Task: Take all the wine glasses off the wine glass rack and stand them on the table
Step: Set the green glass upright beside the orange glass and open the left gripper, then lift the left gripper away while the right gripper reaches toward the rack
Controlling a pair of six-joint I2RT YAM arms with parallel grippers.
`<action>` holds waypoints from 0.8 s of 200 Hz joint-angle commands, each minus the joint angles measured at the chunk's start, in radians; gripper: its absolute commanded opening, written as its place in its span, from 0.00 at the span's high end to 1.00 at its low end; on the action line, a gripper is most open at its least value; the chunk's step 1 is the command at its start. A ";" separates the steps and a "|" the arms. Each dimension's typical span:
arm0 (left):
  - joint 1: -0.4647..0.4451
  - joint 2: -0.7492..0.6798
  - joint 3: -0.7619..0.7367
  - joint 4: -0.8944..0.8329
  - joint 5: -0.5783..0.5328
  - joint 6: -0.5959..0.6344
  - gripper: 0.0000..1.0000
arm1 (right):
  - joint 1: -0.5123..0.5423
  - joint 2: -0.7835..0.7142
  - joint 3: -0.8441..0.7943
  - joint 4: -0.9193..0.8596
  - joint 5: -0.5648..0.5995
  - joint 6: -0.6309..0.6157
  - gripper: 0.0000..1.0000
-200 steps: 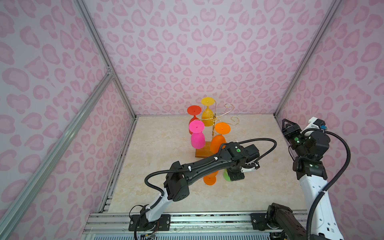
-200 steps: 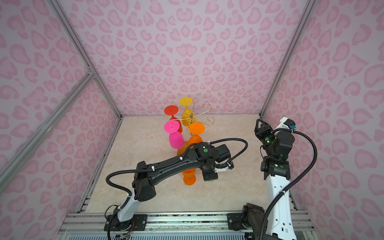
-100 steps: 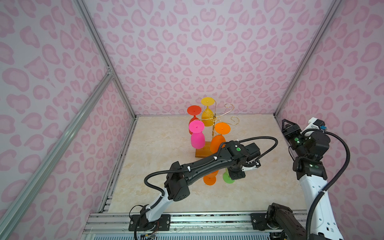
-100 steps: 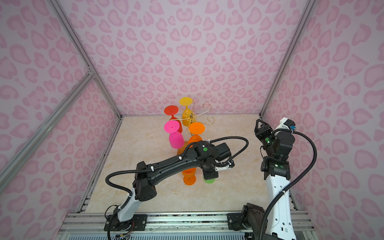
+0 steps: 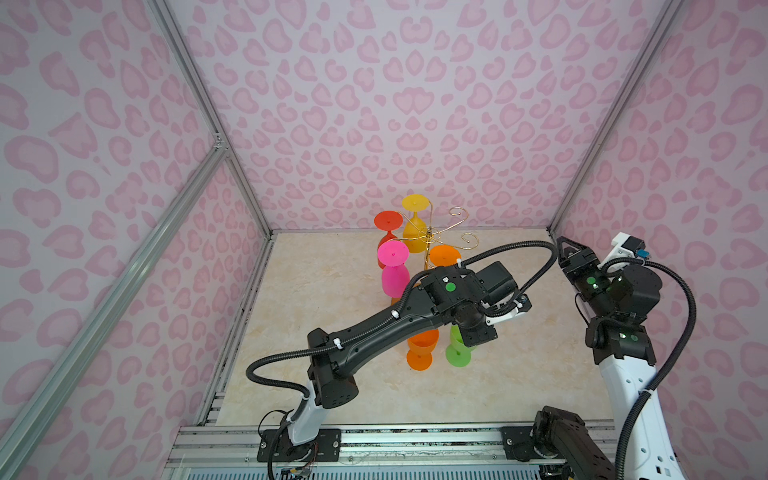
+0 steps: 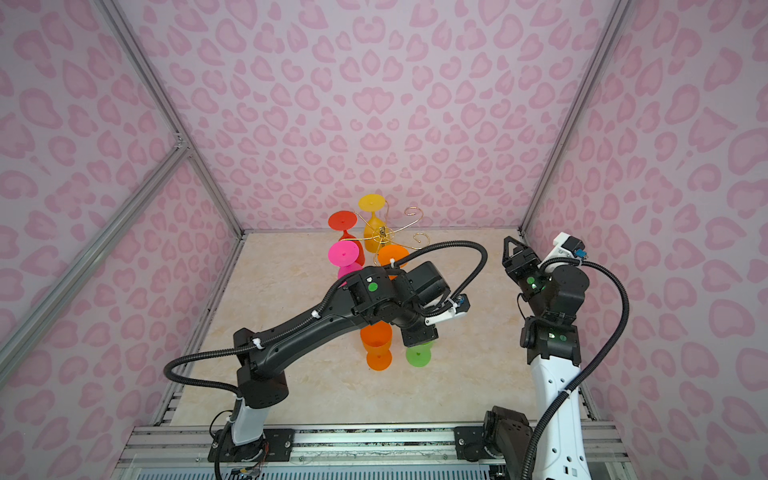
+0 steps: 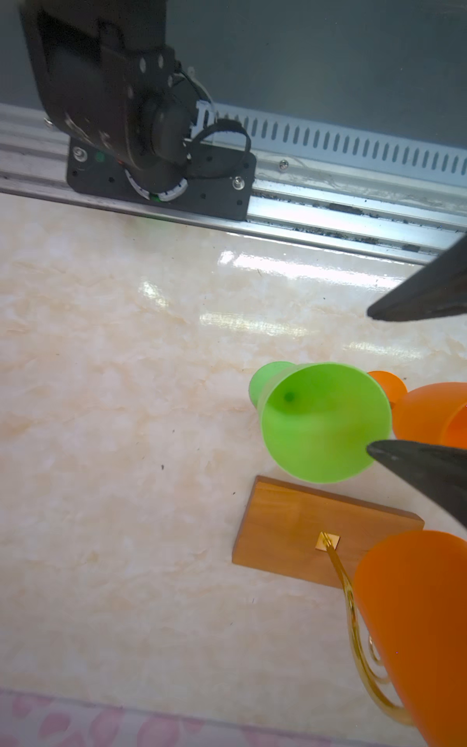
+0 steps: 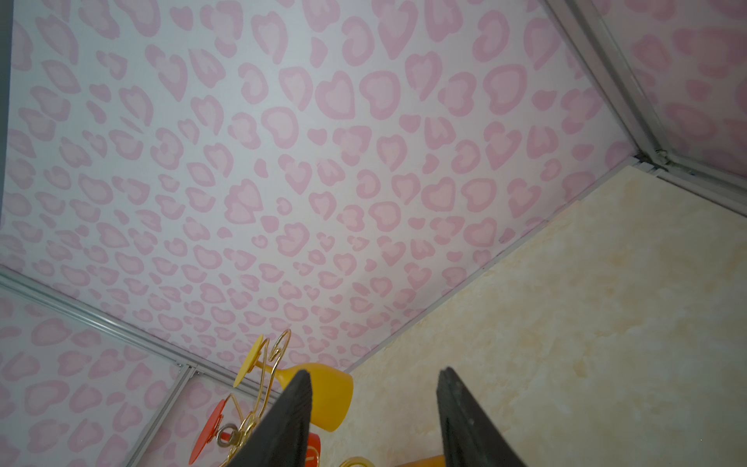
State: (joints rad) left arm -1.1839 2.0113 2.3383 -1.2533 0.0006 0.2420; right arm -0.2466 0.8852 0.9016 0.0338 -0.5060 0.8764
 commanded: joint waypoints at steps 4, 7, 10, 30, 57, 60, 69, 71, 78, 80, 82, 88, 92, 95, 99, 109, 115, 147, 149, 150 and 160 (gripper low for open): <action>0.008 -0.174 -0.057 0.148 -0.052 -0.028 0.49 | 0.080 -0.002 0.037 -0.006 -0.014 -0.022 0.48; 0.009 -0.192 -0.067 0.160 -0.058 -0.027 0.49 | 0.095 0.000 0.043 -0.010 -0.010 -0.027 0.48; 0.010 -0.209 -0.076 0.171 -0.065 -0.029 0.49 | 0.109 0.001 0.048 -0.016 -0.007 -0.032 0.48; 0.022 -0.327 -0.161 0.283 -0.146 -0.050 0.47 | 0.206 0.009 0.078 -0.037 0.021 -0.054 0.48; 0.057 -0.519 -0.327 0.458 -0.246 -0.070 0.31 | 0.305 0.037 0.091 -0.030 0.030 -0.043 0.48; 0.065 -0.539 -0.348 0.475 -0.249 -0.073 0.30 | 0.315 0.040 0.090 -0.028 0.030 -0.042 0.48; 0.093 -0.600 -0.407 0.522 -0.248 -0.088 0.26 | 0.348 0.055 0.093 -0.019 0.026 -0.039 0.48; 0.102 -0.614 -0.419 0.534 -0.249 -0.092 0.25 | 0.356 0.058 0.093 -0.019 0.026 -0.039 0.48; 0.130 -0.662 -0.466 0.572 -0.253 -0.109 0.22 | 0.381 0.072 0.099 -0.019 0.021 -0.042 0.48; 0.137 -0.675 -0.480 0.584 -0.254 -0.114 0.22 | 0.389 0.076 0.101 -0.020 0.020 -0.043 0.48; 0.146 -0.689 -0.493 0.594 -0.255 -0.118 0.22 | 0.396 0.080 0.104 -0.022 0.019 -0.044 0.48; 0.171 -0.731 -0.535 0.627 -0.259 -0.131 0.21 | 0.418 0.094 0.112 -0.028 0.019 -0.050 0.48; 0.189 -0.758 -0.564 0.648 -0.260 -0.142 0.21 | 0.432 0.104 0.117 -0.031 0.018 -0.054 0.48; 0.204 -0.778 -0.584 0.663 -0.259 -0.149 0.20 | 0.443 0.110 0.122 -0.033 0.020 -0.058 0.48; 0.222 -0.805 -0.613 0.684 -0.262 -0.158 0.20 | 0.455 0.119 0.127 -0.036 0.022 -0.062 0.48; 0.267 -0.869 -0.681 0.735 -0.277 -0.179 0.18 | 0.484 0.142 0.139 -0.041 0.025 -0.067 0.48; 0.292 -0.906 -0.717 0.763 -0.291 -0.188 0.17 | 0.500 0.155 0.142 -0.038 0.023 -0.067 0.48; 0.391 -1.057 -0.865 0.839 -0.324 -0.237 0.13 | 0.572 0.213 0.161 -0.025 0.025 -0.062 0.48; 0.394 -1.063 -0.870 0.841 -0.323 -0.240 0.13 | 0.575 0.215 0.160 -0.025 0.024 -0.062 0.48; 0.397 -1.066 -0.873 0.842 -0.324 -0.241 0.13 | 0.576 0.217 0.161 -0.025 0.025 -0.062 0.48; 0.418 -1.092 -0.902 0.852 -0.326 -0.259 0.13 | 0.592 0.229 0.164 -0.024 0.029 -0.060 0.48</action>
State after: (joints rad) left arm -0.8051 0.9722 1.4933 -0.5159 -0.2977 0.0448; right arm 0.3161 1.0908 1.0576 -0.0063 -0.4759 0.8272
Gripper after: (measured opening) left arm 0.870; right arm 0.518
